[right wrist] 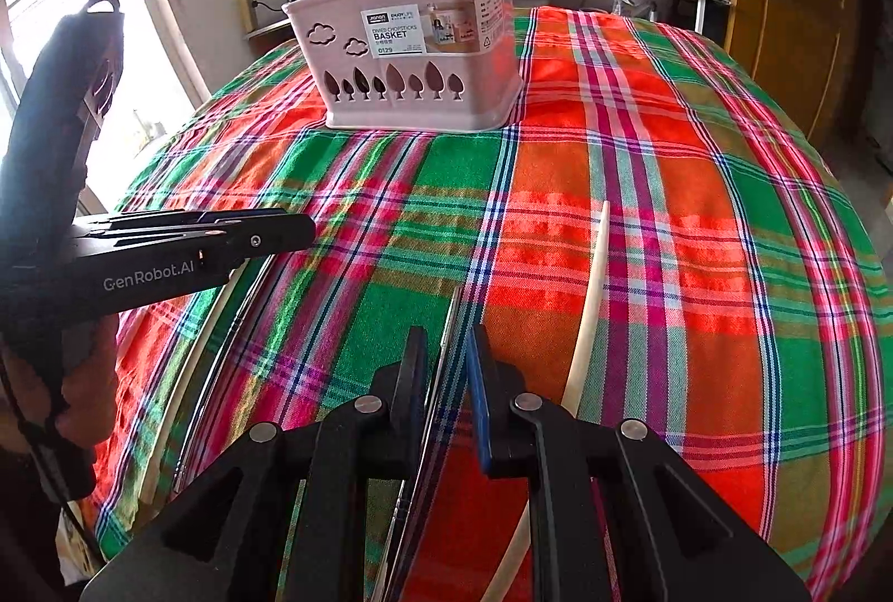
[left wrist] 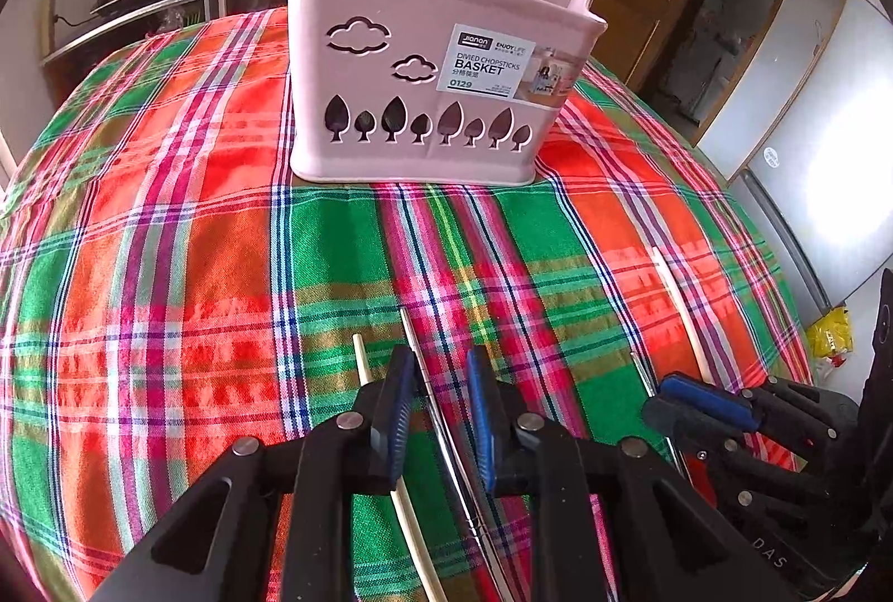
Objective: Organize utensils
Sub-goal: 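Move both open tools down to the wooden and silver chopsticks, then close the left tool on a silver chopstick while the right tool grasps another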
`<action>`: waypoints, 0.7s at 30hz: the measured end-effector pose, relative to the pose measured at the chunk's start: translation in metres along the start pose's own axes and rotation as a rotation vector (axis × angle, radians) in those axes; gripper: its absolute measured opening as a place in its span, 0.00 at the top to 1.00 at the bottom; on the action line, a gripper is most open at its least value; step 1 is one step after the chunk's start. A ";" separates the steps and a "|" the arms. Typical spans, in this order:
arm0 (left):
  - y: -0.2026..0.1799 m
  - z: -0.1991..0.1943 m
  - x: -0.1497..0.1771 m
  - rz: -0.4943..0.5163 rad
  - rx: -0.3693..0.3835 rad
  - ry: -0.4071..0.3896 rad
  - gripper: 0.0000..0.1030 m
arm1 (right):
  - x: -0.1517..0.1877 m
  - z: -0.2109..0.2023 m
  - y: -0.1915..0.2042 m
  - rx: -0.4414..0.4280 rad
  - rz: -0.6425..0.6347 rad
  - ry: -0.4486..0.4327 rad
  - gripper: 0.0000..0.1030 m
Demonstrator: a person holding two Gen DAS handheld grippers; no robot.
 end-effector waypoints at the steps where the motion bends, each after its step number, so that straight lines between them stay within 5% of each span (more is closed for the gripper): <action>1: -0.001 0.000 -0.001 0.004 -0.011 0.002 0.86 | 0.000 0.000 0.000 0.005 -0.002 0.001 0.88; 9: 0.005 0.001 -0.002 -0.001 -0.031 0.006 0.95 | 0.000 0.001 -0.001 0.046 -0.018 0.007 0.93; 21: -0.005 -0.021 -0.011 -0.014 0.071 -0.023 0.96 | -0.010 -0.015 -0.003 -0.011 0.024 -0.035 0.96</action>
Point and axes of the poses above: each gripper's, at about its wrist camera, not at the fingertips, and z roughly the way its jaws point, y to its left, x to its underside, the point moved 9 cm from there along z, roughly the way its jaws point, and after that the axes turned 10 degrees about y, right-handed, at the moved point
